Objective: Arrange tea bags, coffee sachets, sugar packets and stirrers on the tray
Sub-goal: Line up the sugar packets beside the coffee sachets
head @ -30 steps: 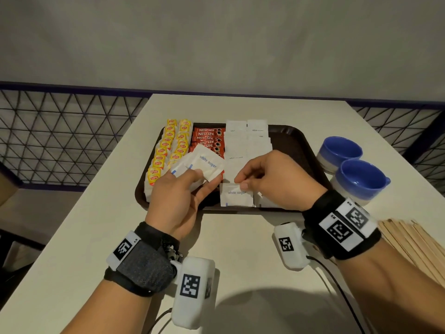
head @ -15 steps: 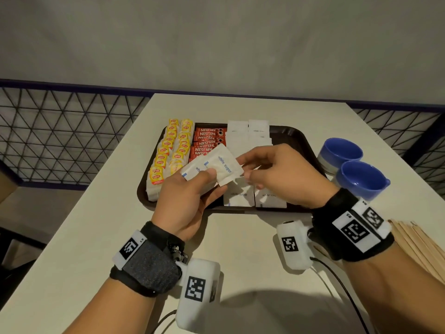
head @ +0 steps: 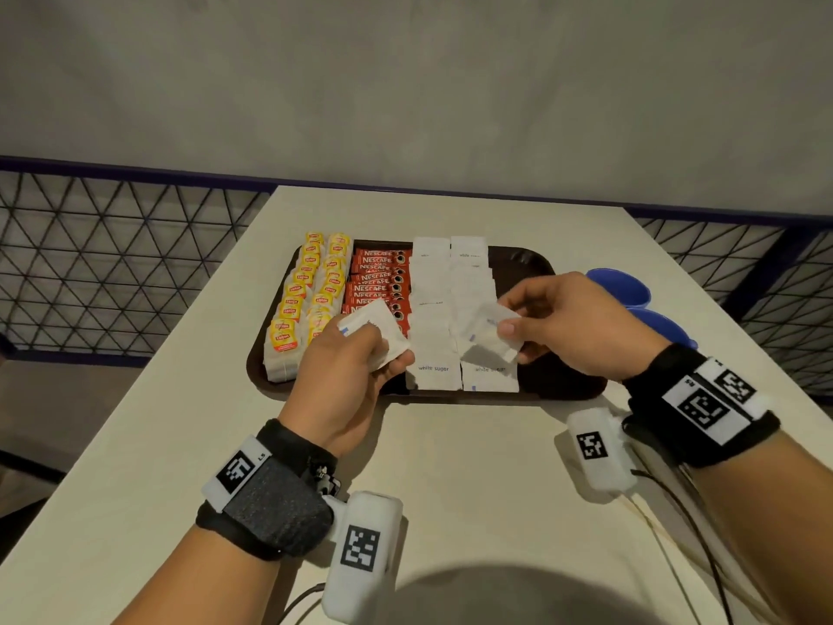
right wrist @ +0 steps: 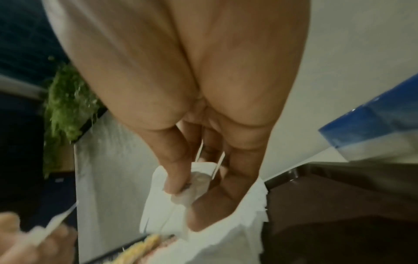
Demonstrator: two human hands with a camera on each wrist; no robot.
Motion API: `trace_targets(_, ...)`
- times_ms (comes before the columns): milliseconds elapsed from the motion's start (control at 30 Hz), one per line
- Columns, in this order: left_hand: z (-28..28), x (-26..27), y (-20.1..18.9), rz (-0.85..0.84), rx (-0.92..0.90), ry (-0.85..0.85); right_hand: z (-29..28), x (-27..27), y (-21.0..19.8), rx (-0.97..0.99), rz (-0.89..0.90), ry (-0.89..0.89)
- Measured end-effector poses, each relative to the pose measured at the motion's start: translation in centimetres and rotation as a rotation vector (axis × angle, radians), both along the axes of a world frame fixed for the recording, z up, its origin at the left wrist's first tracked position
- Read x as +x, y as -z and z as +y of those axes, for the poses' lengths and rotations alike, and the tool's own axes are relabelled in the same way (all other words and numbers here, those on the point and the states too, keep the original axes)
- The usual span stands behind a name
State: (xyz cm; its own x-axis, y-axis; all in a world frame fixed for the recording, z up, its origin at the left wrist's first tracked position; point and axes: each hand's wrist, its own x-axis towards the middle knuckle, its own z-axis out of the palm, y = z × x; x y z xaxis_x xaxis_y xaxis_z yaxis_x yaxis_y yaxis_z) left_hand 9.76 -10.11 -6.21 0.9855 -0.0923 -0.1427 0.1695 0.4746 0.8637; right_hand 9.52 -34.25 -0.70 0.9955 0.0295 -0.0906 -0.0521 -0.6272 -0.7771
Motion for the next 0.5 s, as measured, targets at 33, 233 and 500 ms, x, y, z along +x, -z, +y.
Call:
trace_targets(33,0.0,0.0,0.1,-0.005,0.014,0.005,-0.3,0.3,0.3,-0.097,0.025,-0.030)
trace_targets(233,0.2,0.3,0.7,-0.065,0.089,0.002,-0.2,1.7,1.4,-0.500,0.133,-0.215)
trace_targets(500,0.2,0.5,1.3,-0.134,0.182,0.017,0.3,1.6,1.2,-0.523,0.046,-0.142)
